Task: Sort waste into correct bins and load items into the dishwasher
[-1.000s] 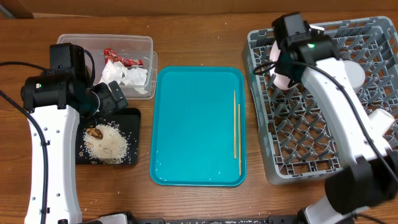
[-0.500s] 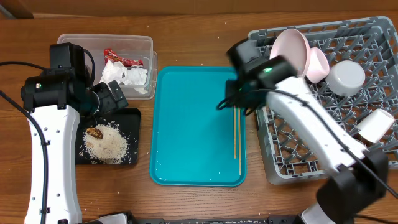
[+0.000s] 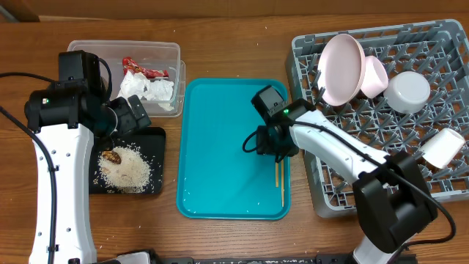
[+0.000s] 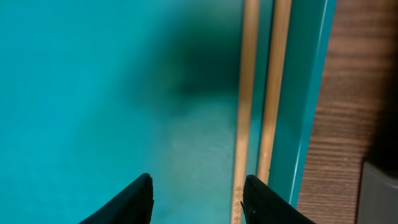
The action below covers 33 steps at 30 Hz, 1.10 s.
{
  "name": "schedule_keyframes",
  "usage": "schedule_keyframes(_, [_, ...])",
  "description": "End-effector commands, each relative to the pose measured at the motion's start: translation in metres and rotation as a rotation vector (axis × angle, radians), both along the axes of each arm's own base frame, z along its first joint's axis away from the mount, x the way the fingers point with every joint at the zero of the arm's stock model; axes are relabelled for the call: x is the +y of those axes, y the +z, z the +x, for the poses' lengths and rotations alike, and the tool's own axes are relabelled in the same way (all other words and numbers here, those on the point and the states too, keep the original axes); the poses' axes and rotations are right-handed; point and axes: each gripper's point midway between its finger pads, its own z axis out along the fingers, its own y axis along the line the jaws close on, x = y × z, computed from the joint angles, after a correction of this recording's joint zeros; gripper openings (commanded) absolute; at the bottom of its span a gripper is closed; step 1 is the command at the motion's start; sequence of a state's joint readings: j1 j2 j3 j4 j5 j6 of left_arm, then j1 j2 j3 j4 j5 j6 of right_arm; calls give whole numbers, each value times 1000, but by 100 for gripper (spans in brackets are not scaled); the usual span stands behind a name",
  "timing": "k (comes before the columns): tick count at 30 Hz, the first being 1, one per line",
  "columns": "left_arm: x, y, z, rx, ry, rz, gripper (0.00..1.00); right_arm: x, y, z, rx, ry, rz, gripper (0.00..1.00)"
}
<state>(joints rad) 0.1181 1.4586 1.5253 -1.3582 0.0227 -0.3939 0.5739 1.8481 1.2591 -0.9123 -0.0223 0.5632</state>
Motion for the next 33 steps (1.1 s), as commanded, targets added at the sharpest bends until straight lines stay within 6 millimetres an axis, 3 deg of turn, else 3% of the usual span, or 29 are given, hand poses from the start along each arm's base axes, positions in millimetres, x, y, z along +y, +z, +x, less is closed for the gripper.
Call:
schedule_keyframes(1, [-1,7,2,-23,1,-2,100,-5,-12,-6,21,-18,-14,49])
schedule_keyframes(19, [-1,6,1,-19,2,-3,100,-11,-33,-29,73,-23,-36,44])
schedule_keyframes(25, [-1,6,1,-19,2,-3,100,-3,-32,-41,130,17,14,44])
schedule_keyframes(29, [-1,6,1,-20,2,-3,100,-5,-32,-47,157,9,7,25])
schedule_keyframes(33, [-1,6,1,-19,2,-3,100,-6,-32,-47,160,4,6,16])
